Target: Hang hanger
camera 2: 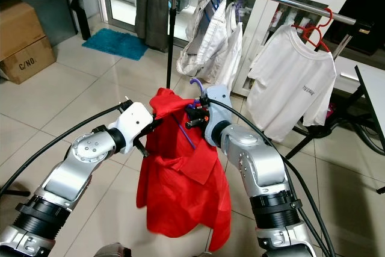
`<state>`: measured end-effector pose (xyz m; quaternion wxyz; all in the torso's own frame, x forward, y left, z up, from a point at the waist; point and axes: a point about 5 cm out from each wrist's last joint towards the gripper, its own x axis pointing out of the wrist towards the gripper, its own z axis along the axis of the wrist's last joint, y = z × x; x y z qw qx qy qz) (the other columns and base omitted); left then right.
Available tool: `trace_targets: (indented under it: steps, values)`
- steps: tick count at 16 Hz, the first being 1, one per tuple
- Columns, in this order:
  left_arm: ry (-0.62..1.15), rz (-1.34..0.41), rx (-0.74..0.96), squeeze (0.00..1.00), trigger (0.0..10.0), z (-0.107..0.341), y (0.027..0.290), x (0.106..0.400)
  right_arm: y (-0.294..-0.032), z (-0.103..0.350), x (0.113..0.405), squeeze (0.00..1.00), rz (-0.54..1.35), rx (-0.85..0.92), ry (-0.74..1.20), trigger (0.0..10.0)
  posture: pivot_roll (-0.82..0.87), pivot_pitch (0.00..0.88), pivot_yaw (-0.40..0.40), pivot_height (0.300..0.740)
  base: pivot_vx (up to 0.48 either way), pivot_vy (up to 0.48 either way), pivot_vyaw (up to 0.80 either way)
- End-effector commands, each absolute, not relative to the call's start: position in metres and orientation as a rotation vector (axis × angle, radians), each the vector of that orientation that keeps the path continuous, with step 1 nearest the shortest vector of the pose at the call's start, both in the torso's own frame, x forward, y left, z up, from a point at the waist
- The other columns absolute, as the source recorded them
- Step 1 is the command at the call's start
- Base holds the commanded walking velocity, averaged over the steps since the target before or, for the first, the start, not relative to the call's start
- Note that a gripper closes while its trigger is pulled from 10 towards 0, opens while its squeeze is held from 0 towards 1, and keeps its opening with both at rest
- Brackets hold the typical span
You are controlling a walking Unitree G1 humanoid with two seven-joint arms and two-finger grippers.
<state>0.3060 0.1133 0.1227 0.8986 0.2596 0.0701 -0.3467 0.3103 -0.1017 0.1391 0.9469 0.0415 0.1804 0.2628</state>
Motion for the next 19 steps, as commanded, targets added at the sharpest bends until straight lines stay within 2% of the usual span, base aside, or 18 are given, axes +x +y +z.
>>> trace_targets:
  steps: [1,2,3,8,10,14,15,16,19]
  values:
    - [0.139,-0.728,0.539,0.0,10.0,0.126,0.111,0.305,-0.108,0.15,0.316,0.0,0.511,0.103,0.311,10.0,0.03,0.0,-0.112,0.74,0.0,0.0,0.0]
    - [0.145,-0.736,0.543,0.48,10.0,0.126,0.111,0.303,-0.107,0.151,0.317,0.0,0.511,0.113,0.306,10.0,0.03,0.0,-0.109,0.74,0.0,0.0,0.0]
    - [0.153,-0.747,0.542,1.0,10.0,0.125,0.112,0.302,-0.107,0.152,0.317,0.0,0.512,0.117,0.301,10.0,0.03,0.0,-0.109,0.74,0.0,0.0,0.0]
    - [0.22,-0.854,0.47,1.0,10.0,0.117,0.113,0.284,-0.105,0.15,0.317,0.0,0.492,0.133,0.302,10.0,0.03,0.0,-0.101,0.74,0.0,0.0,0.0]
    - [0.227,-0.823,0.429,1.0,10.0,0.118,0.118,0.282,-0.107,0.15,0.318,0.0,0.468,0.107,0.284,10.0,0.03,0.0,-0.103,0.74,0.0,0.0,0.0]
    - [0.185,-0.649,0.313,1.0,10.0,0.126,0.134,0.286,-0.117,0.145,0.321,0.0,0.413,0.091,0.275,10.0,0.04,0.0,-0.102,0.74,0.0,0.0,0.0]
    - [0.139,-0.509,0.219,0.03,10.0,0.131,0.15,0.285,-0.124,0.136,0.317,0.0,0.386,0.066,0.275,10.0,0.04,0.0,-0.107,0.74,0.0,0.0,0.0]
    - [0.126,-0.434,0.162,0.0,10.0,0.133,0.16,0.281,-0.131,0.127,0.315,0.0,0.328,0.029,0.287,10.0,0.05,0.0,-0.113,0.74,0.0,0.0,0.0]
    - [0.128,-0.266,0.13,0.0,10.0,0.125,0.186,0.264,-0.156,0.104,0.309,0.0,0.132,-0.098,0.324,10.0,0.05,0.0,-0.099,0.74,0.0,0.0,0.0]
